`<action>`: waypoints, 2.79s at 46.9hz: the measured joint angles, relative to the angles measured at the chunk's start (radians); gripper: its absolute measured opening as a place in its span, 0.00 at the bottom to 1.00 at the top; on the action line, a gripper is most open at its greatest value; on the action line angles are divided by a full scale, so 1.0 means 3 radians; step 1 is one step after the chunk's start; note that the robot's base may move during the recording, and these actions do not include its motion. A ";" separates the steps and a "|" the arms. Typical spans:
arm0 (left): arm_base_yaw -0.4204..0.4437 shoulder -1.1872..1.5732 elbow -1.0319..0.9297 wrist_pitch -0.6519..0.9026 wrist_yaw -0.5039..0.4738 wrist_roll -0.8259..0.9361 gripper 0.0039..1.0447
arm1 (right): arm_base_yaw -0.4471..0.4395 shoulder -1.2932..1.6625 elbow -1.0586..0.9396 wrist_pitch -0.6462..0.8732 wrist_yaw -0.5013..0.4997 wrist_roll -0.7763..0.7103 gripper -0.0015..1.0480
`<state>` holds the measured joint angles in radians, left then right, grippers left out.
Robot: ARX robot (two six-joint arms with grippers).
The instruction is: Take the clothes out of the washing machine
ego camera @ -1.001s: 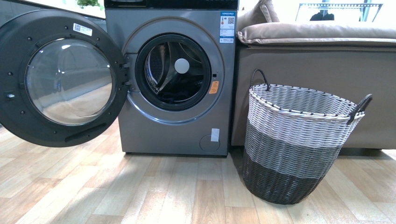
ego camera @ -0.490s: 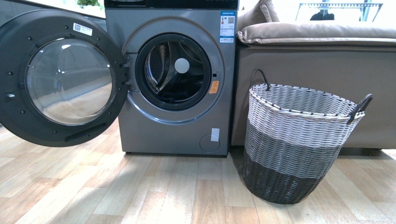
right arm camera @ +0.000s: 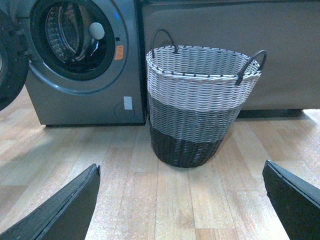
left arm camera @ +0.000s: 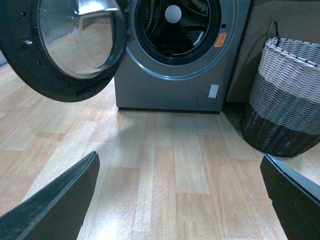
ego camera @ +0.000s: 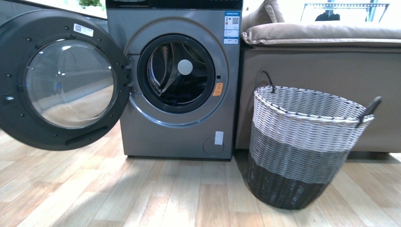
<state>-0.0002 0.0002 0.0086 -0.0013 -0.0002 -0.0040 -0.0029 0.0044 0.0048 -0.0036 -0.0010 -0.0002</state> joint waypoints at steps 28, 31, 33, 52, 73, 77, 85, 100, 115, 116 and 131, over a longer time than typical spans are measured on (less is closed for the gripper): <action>0.0000 0.0003 0.0000 0.0000 0.0004 0.0001 0.94 | 0.0003 0.0004 0.0001 -0.0001 0.0004 0.0001 0.93; 0.0000 0.0005 0.0000 0.0000 -0.0003 0.0001 0.94 | 0.0003 0.0000 0.0001 0.0000 -0.0001 0.0001 0.93; 0.0000 0.0004 0.0000 0.0000 -0.0001 0.0001 0.94 | 0.0003 0.0000 0.0000 0.0000 0.0000 0.0001 0.93; 0.0000 -0.0001 0.0000 0.0001 0.0001 0.0001 0.94 | 0.0003 0.0000 0.0000 0.0000 0.0004 0.0001 0.93; 0.0000 0.0005 0.0000 0.0000 0.0003 0.0001 0.94 | 0.0004 0.0001 0.0001 0.0000 0.0006 0.0001 0.93; 0.0000 0.0001 0.0000 0.0000 -0.0006 0.0001 0.94 | 0.0004 -0.0001 0.0001 0.0000 0.0001 0.0000 0.93; 0.0000 0.0003 0.0000 0.0000 -0.0003 0.0000 0.94 | 0.0005 0.0000 0.0001 -0.0001 -0.0001 0.0001 0.93; 0.0000 0.0006 0.0000 0.0001 0.0005 0.0001 0.94 | 0.0005 0.0001 0.0001 0.0000 0.0004 0.0001 0.93; -0.0072 0.0273 0.0053 -0.0019 -0.0384 -0.0436 0.94 | 0.0005 0.0000 0.0000 0.0000 0.0001 0.0001 0.93; -0.0062 0.0348 0.0066 0.0028 -0.0360 -0.0495 0.94 | 0.0005 0.0000 0.0000 0.0000 0.0003 0.0000 0.93; 0.0011 0.1867 0.0748 0.1198 0.0037 -0.0380 0.94 | 0.0005 0.0000 0.0000 0.0000 0.0001 0.0001 0.93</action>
<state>0.0032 0.5602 0.2329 0.3580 0.0109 -0.1181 -0.0013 0.0044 0.0048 -0.0036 -0.0006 0.0002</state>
